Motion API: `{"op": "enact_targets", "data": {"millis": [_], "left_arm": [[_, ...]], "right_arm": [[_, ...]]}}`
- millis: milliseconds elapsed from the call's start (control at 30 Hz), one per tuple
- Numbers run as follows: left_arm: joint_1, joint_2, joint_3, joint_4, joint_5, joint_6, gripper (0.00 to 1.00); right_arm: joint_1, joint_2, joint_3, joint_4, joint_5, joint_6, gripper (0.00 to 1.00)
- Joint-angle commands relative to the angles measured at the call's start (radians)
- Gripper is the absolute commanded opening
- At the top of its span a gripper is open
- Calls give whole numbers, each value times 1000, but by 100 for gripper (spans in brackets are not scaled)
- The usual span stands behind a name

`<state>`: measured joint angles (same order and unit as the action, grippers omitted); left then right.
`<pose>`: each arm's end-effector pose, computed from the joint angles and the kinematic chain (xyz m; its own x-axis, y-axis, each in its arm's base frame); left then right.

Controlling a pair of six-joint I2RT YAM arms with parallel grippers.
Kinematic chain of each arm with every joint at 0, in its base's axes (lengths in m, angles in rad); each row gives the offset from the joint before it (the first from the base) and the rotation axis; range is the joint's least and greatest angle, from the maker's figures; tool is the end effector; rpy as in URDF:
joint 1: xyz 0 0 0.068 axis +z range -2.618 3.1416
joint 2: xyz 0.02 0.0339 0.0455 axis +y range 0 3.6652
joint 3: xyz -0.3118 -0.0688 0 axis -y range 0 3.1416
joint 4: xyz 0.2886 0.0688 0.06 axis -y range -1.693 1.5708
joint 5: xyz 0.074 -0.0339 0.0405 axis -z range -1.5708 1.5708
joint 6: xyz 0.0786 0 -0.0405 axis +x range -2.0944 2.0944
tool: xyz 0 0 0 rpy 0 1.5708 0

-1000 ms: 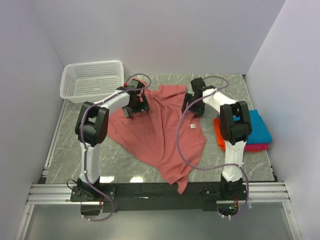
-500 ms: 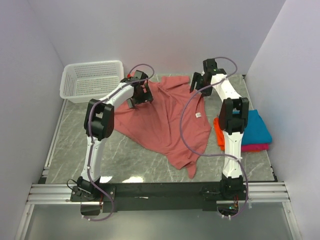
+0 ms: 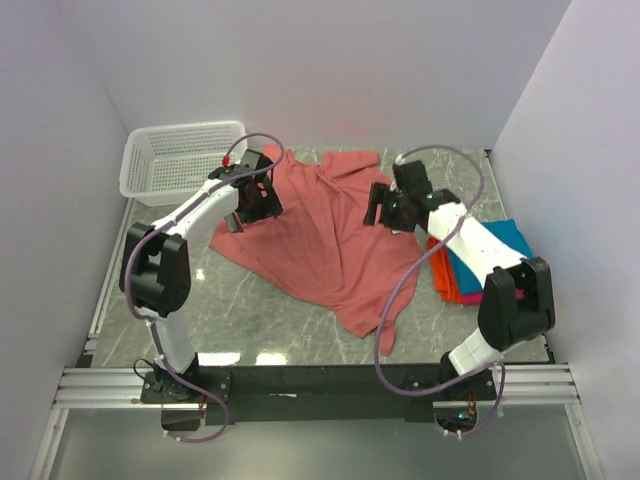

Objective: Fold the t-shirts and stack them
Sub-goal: Fold the tshirt

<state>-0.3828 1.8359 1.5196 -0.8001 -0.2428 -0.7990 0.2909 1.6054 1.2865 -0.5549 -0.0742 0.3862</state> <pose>0.4343 -0.1545 0.2466 -0.7710 -0.4395 -0.4609 -0.4127 0.8960 -0.1639 0.4021 0.1265 0.2748 -0.8054 0.1510 -0.5732 -0.0305 0.9552 0.2944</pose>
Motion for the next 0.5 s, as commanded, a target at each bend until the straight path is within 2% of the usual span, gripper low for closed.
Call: {"op": "enact_targets", "data": {"millis": [0, 200, 467], "left_arm": [[2, 55, 11, 62, 37, -8, 99], [1, 146, 63, 26, 83, -22, 99], [-1, 122, -88, 58, 73, -62, 99]], "right_arm": [[74, -47, -131, 127, -1, 89, 81], [111, 13, -260, 171, -32, 161, 80], [110, 105, -292, 191, -41, 178, 80]]}}
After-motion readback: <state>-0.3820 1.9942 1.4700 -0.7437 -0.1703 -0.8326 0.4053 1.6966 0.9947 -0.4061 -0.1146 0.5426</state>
